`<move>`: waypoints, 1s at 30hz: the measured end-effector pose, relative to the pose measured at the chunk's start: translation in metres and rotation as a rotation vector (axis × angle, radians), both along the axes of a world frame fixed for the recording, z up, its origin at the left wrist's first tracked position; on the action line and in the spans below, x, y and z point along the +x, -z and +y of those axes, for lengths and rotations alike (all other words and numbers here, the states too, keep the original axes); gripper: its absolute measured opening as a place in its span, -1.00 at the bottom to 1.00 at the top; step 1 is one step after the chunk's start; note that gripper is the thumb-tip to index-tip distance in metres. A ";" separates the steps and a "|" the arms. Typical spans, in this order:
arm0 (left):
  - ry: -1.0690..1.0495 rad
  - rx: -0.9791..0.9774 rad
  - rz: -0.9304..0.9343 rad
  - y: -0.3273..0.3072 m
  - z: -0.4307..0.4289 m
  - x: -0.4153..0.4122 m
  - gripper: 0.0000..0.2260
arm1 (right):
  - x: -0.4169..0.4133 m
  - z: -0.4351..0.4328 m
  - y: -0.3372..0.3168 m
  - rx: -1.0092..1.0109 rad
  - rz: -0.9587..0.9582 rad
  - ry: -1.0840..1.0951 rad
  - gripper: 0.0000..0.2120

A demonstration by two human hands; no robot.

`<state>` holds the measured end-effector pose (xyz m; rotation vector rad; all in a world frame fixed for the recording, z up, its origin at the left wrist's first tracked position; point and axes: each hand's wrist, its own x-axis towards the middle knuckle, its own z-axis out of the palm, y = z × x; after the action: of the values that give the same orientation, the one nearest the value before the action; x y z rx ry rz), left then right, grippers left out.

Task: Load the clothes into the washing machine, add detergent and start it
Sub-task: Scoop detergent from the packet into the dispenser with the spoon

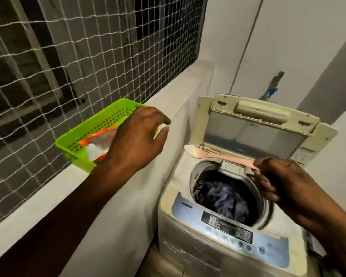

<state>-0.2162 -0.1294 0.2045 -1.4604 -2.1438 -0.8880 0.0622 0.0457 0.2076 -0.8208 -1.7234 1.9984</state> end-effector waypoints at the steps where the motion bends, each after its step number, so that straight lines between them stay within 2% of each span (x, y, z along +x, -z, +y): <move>1: 0.018 -0.016 -0.014 0.005 0.011 0.007 -0.83 | 0.007 0.007 0.005 0.003 -0.003 0.015 -0.67; 7: 0.103 -0.092 -0.205 0.043 0.074 0.047 -0.87 | 0.039 0.054 0.036 0.039 -0.053 0.097 -0.57; 16: 0.114 -0.228 -0.492 0.117 0.172 0.101 -0.83 | 0.069 0.139 0.098 0.020 -0.111 0.204 -0.81; 21: 0.084 -0.309 -0.515 0.139 0.195 0.120 -0.87 | 0.066 0.181 0.143 0.018 -0.175 0.238 -0.65; 30: 0.056 -0.378 -0.692 0.167 0.202 0.129 -0.91 | 0.037 0.229 0.214 0.208 -0.341 0.231 -0.69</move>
<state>-0.0870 0.0727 0.0377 -1.5402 -2.9144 -1.1862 0.0994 0.2745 -0.0063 -1.2767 -1.8765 1.5664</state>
